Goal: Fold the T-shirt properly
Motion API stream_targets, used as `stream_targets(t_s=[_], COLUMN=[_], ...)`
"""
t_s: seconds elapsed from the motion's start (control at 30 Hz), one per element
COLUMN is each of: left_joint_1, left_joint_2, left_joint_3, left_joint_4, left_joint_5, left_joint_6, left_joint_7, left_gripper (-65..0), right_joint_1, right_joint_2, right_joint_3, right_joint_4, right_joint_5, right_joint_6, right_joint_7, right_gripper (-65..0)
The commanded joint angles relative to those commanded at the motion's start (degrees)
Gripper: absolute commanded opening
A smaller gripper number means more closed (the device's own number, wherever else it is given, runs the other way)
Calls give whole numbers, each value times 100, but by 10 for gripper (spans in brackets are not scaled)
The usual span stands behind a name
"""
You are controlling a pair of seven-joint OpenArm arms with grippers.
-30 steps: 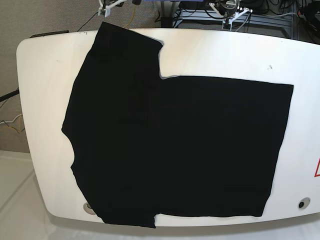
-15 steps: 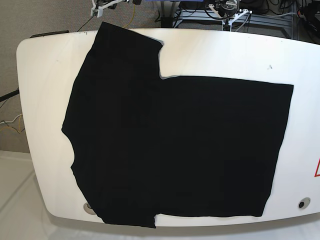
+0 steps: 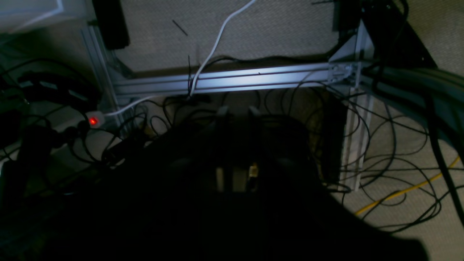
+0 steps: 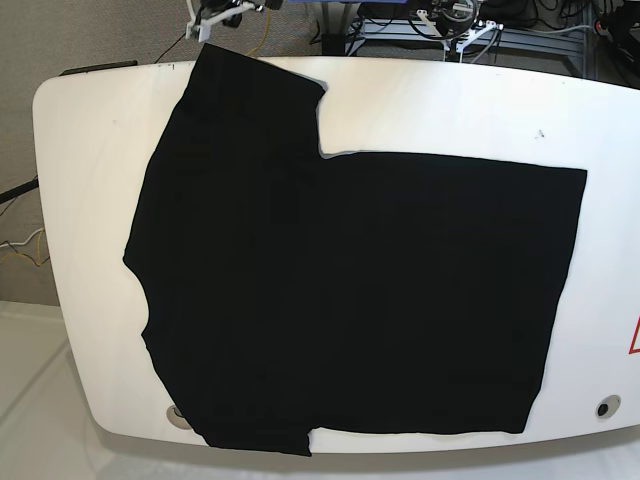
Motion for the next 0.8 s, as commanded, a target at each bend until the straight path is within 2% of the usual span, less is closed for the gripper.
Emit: stream_targets(t_s=[0.2, 0.33, 0.53, 0.8], left_joint_1=[63, 90, -11, -87], left_joint_2=[44, 43, 88, 87], left_joint_3=[92, 93, -39, -33], left_joint_4=[282, 321, 49, -100], left_joint_5=[-23, -23, -78, -96], left_joint_6=[57, 78, 78, 82], left_joint_7=[85, 88, 39, -33], left_gripper=[-650, -650, -650, -650], right_joint_1=[-169, -221, -146, 77], right_joint_2=[-34, -49, -116, -178], right_joint_3=[-182, -330, -612, -393], right_joint_4=[353, 470, 840, 1017], right_joint_5=[131, 152, 117, 245], right_joint_6=[95, 99, 12, -64], right_joint_7=[44, 55, 13, 71], right_gripper=[-640, -641, -640, -640])
